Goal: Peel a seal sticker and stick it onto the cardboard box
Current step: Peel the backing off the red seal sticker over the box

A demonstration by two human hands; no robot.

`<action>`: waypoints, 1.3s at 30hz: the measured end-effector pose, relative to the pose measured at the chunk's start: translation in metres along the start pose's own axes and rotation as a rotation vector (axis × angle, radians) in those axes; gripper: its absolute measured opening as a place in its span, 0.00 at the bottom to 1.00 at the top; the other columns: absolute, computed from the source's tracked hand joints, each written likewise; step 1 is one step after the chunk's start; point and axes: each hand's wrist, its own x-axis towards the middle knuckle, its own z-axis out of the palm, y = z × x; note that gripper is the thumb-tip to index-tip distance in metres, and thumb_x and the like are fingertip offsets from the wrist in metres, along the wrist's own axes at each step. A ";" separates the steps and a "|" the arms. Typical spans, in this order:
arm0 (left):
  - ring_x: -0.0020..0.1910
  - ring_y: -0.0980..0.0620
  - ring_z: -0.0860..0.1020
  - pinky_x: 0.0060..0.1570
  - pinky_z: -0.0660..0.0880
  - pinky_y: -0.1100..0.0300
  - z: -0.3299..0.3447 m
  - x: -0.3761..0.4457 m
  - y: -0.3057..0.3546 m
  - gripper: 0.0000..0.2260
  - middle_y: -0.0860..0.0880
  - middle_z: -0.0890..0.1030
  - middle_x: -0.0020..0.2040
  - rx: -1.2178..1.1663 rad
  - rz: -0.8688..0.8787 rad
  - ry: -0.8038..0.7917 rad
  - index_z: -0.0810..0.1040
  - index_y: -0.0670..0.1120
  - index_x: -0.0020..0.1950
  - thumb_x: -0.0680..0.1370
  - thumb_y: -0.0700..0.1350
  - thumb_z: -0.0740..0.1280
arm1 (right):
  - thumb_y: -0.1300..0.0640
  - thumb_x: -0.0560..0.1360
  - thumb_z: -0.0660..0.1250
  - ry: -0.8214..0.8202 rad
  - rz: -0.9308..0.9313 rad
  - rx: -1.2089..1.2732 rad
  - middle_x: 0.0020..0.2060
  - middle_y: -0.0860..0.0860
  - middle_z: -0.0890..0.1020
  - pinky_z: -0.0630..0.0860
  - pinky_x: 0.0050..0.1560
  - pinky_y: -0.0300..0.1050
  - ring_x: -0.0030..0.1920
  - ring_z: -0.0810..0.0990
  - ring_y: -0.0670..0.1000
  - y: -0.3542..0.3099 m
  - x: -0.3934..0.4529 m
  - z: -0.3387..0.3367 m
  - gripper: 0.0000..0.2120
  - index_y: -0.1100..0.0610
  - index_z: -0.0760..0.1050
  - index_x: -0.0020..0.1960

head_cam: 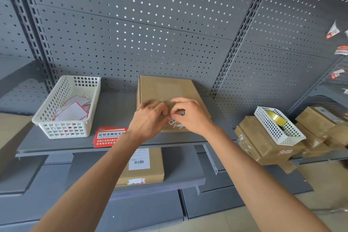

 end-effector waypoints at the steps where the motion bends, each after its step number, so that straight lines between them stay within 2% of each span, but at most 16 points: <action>1: 0.46 0.46 0.81 0.67 0.68 0.48 0.000 0.000 0.000 0.11 0.54 0.81 0.45 0.009 0.005 0.003 0.74 0.49 0.46 0.76 0.55 0.68 | 0.60 0.74 0.74 0.000 0.004 0.009 0.64 0.45 0.80 0.75 0.62 0.43 0.58 0.80 0.47 0.000 0.000 0.000 0.04 0.52 0.86 0.43; 4: 0.47 0.47 0.81 0.66 0.69 0.48 0.001 -0.001 0.000 0.09 0.54 0.81 0.46 0.010 0.011 0.012 0.74 0.49 0.45 0.76 0.53 0.69 | 0.59 0.74 0.74 0.000 0.023 0.032 0.64 0.44 0.81 0.72 0.61 0.39 0.58 0.80 0.45 -0.001 -0.002 -0.001 0.04 0.51 0.86 0.43; 8: 0.49 0.49 0.80 0.67 0.69 0.47 -0.001 -0.001 0.001 0.08 0.55 0.81 0.49 0.007 0.014 0.003 0.74 0.50 0.44 0.76 0.54 0.66 | 0.58 0.73 0.74 0.013 0.054 0.030 0.63 0.43 0.81 0.64 0.53 0.20 0.57 0.79 0.43 0.000 -0.003 -0.002 0.03 0.51 0.86 0.43; 10: 0.51 0.49 0.80 0.67 0.69 0.46 -0.002 -0.001 0.001 0.07 0.56 0.81 0.51 0.002 0.017 -0.012 0.74 0.51 0.44 0.76 0.53 0.66 | 0.58 0.73 0.75 0.016 0.058 0.036 0.63 0.43 0.81 0.62 0.51 0.18 0.57 0.78 0.42 0.000 -0.003 -0.003 0.03 0.51 0.87 0.43; 15: 0.53 0.50 0.80 0.67 0.68 0.47 -0.003 -0.002 0.001 0.06 0.56 0.81 0.54 -0.001 0.023 -0.016 0.74 0.52 0.45 0.76 0.54 0.65 | 0.58 0.73 0.75 -0.007 0.045 0.053 0.63 0.43 0.80 0.68 0.58 0.34 0.58 0.79 0.42 0.000 -0.001 -0.004 0.03 0.51 0.86 0.45; 17: 0.53 0.50 0.80 0.67 0.68 0.47 -0.003 -0.002 0.001 0.07 0.56 0.81 0.53 0.002 0.019 -0.007 0.73 0.52 0.45 0.77 0.54 0.64 | 0.60 0.72 0.76 0.002 0.055 0.157 0.63 0.44 0.80 0.74 0.58 0.34 0.55 0.81 0.42 0.002 0.000 -0.005 0.07 0.52 0.85 0.49; 19: 0.53 0.50 0.80 0.68 0.68 0.46 -0.004 -0.002 0.002 0.07 0.56 0.81 0.54 0.005 0.015 -0.005 0.73 0.52 0.45 0.77 0.55 0.63 | 0.61 0.71 0.77 -0.001 0.070 0.224 0.63 0.44 0.79 0.75 0.57 0.31 0.55 0.82 0.43 0.004 0.001 -0.007 0.13 0.53 0.83 0.55; 21: 0.54 0.50 0.80 0.69 0.67 0.47 -0.004 -0.002 0.002 0.07 0.55 0.81 0.55 0.005 0.008 -0.015 0.73 0.52 0.45 0.77 0.55 0.62 | 0.62 0.72 0.76 -0.015 0.060 0.139 0.64 0.45 0.79 0.74 0.62 0.35 0.58 0.81 0.44 0.006 0.001 -0.009 0.12 0.53 0.84 0.54; 23: 0.54 0.50 0.80 0.69 0.66 0.48 -0.005 -0.001 0.004 0.07 0.55 0.81 0.54 0.002 -0.004 -0.027 0.73 0.52 0.45 0.77 0.55 0.62 | 0.62 0.73 0.74 -0.031 0.031 0.007 0.63 0.47 0.81 0.70 0.64 0.37 0.60 0.80 0.46 0.007 0.000 -0.010 0.07 0.54 0.85 0.49; 25: 0.53 0.49 0.80 0.69 0.66 0.48 -0.005 -0.001 0.005 0.07 0.55 0.81 0.53 0.008 -0.019 -0.034 0.73 0.51 0.45 0.77 0.53 0.65 | 0.62 0.73 0.73 -0.032 -0.015 -0.070 0.58 0.48 0.83 0.72 0.59 0.39 0.56 0.81 0.48 0.006 -0.001 -0.009 0.04 0.55 0.84 0.44; 29: 0.49 0.44 0.80 0.67 0.68 0.44 -0.007 0.002 0.012 0.07 0.52 0.80 0.47 0.030 -0.062 -0.045 0.73 0.48 0.47 0.76 0.49 0.69 | 0.61 0.74 0.72 -0.028 -0.066 -0.172 0.47 0.44 0.82 0.79 0.49 0.53 0.47 0.81 0.51 0.005 0.001 -0.006 0.06 0.52 0.81 0.41; 33: 0.45 0.40 0.81 0.65 0.69 0.42 -0.004 0.010 0.027 0.11 0.50 0.80 0.49 0.084 -0.117 -0.075 0.75 0.49 0.50 0.76 0.54 0.69 | 0.62 0.73 0.70 -0.032 -0.054 -0.177 0.42 0.45 0.81 0.78 0.46 0.56 0.44 0.79 0.52 0.005 0.000 -0.006 0.06 0.51 0.80 0.42; 36: 0.44 0.40 0.81 0.65 0.66 0.42 0.002 0.012 0.030 0.09 0.49 0.79 0.54 0.142 -0.122 -0.105 0.76 0.51 0.51 0.78 0.55 0.66 | 0.62 0.73 0.70 -0.019 -0.063 -0.153 0.46 0.45 0.82 0.79 0.49 0.55 0.47 0.80 0.52 0.007 -0.001 -0.005 0.06 0.51 0.79 0.45; 39: 0.44 0.39 0.81 0.66 0.65 0.41 0.004 0.011 0.028 0.04 0.50 0.78 0.56 0.116 -0.139 -0.105 0.77 0.53 0.49 0.78 0.52 0.66 | 0.58 0.75 0.73 0.018 -0.022 -0.123 0.59 0.46 0.82 0.77 0.57 0.46 0.58 0.80 0.48 0.011 -0.005 -0.012 0.15 0.50 0.77 0.61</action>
